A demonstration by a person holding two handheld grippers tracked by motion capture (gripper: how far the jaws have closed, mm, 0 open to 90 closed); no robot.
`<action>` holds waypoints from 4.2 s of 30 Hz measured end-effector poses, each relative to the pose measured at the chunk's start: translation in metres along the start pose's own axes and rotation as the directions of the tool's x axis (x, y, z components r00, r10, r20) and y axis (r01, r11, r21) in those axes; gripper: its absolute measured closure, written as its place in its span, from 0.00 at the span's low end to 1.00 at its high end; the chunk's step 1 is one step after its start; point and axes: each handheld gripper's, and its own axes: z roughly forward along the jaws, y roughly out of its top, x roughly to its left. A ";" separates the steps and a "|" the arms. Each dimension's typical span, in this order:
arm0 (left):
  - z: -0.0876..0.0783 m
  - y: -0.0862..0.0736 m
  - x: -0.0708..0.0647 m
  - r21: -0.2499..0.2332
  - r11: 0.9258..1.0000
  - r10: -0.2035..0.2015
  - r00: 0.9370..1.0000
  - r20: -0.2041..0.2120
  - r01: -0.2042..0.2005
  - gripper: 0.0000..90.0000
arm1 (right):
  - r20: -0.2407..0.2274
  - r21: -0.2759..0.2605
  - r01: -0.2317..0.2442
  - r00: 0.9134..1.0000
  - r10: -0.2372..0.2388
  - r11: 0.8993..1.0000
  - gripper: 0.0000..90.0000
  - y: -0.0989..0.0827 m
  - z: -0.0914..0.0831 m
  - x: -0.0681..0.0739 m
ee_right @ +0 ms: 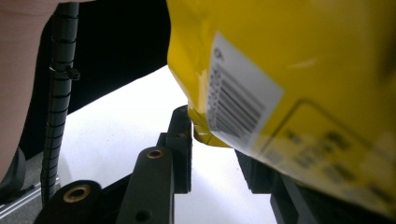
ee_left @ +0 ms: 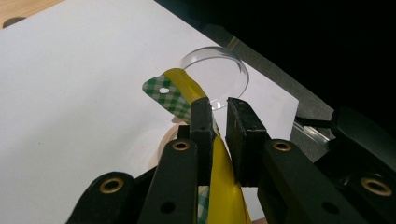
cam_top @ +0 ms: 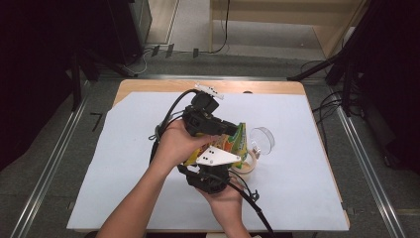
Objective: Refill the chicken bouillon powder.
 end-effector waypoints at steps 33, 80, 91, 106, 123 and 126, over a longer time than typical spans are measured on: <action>-0.012 -0.021 0.006 0.057 0.998 0.000 1.000 -0.009 0.001 0.91 | -0.064 0.009 0.053 0.997 -0.052 0.999 0.62 -0.019 0.013 0.005; -0.024 -0.054 0.049 0.111 0.994 -0.011 0.996 0.087 0.001 0.97 | 0.012 0.110 0.051 0.999 -0.053 0.993 0.49 -0.048 0.020 -0.014; -0.041 -0.069 0.064 0.020 1.000 0.011 0.990 0.143 -0.014 0.98 | 0.011 0.098 0.064 0.998 -0.065 0.993 0.50 -0.047 0.013 -0.015; -0.061 -0.077 0.092 -0.098 0.994 -0.030 0.997 0.065 0.036 0.98 | -0.053 0.103 0.073 0.996 -0.068 0.992 0.53 -0.041 0.005 -0.015; -0.038 -0.076 0.125 -0.179 0.981 -0.077 0.997 -0.010 0.074 0.99 | -0.108 0.124 0.082 0.992 -0.068 0.989 0.54 -0.032 -0.010 -0.033; -0.033 -0.076 0.128 -0.182 0.981 -0.070 0.997 -0.025 0.064 0.99 | -0.126 0.130 0.077 0.990 -0.060 0.989 0.54 -0.031 -0.013 -0.036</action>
